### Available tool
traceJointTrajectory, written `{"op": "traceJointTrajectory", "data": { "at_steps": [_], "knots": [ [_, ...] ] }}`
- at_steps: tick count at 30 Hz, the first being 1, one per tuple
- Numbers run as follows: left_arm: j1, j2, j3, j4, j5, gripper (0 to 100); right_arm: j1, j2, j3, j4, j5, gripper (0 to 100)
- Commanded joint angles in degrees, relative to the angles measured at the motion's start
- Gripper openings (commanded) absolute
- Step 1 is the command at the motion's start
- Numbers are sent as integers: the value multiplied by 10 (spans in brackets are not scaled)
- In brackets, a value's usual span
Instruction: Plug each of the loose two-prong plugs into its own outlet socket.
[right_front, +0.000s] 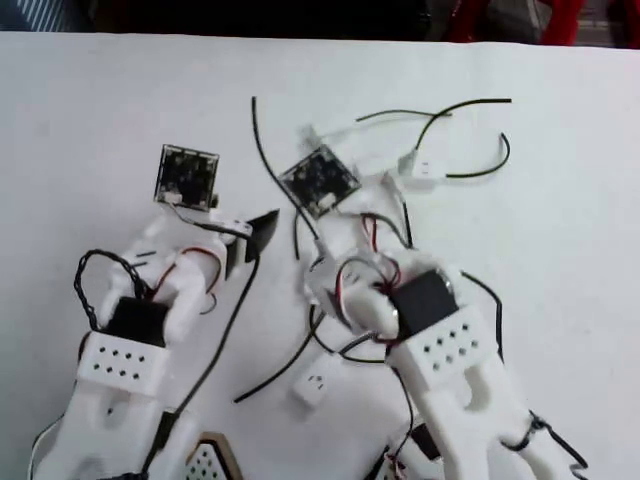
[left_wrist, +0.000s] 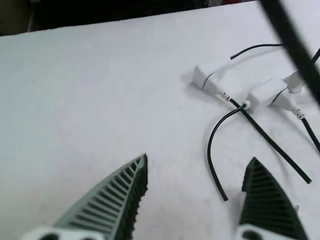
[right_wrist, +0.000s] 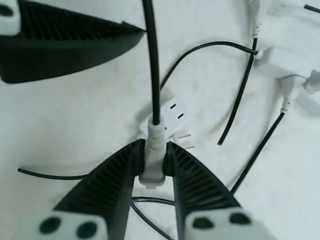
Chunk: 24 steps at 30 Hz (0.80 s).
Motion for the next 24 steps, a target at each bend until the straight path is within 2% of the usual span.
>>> {"op": "traceJointTrajectory", "data": {
  "at_steps": [1,4,10,13,19,24],
  "knots": [
    [29,-16,-59,11,-5,304,-16,-57,59,-86,-13,18],
    [55,-16,-101,73,-6,305,-28,-77,95,-129,-15,18],
    [103,-16,-147,165,-7,305,-33,-80,104,-142,-15,18],
    [120,-19,-143,173,-7,305,-32,-80,105,-142,-15,18],
    [152,-89,-112,172,-55,305,-32,-80,105,-142,-16,18],
    [137,-140,-75,170,-54,305,-7,-80,105,-141,-16,18]
  ]
}}
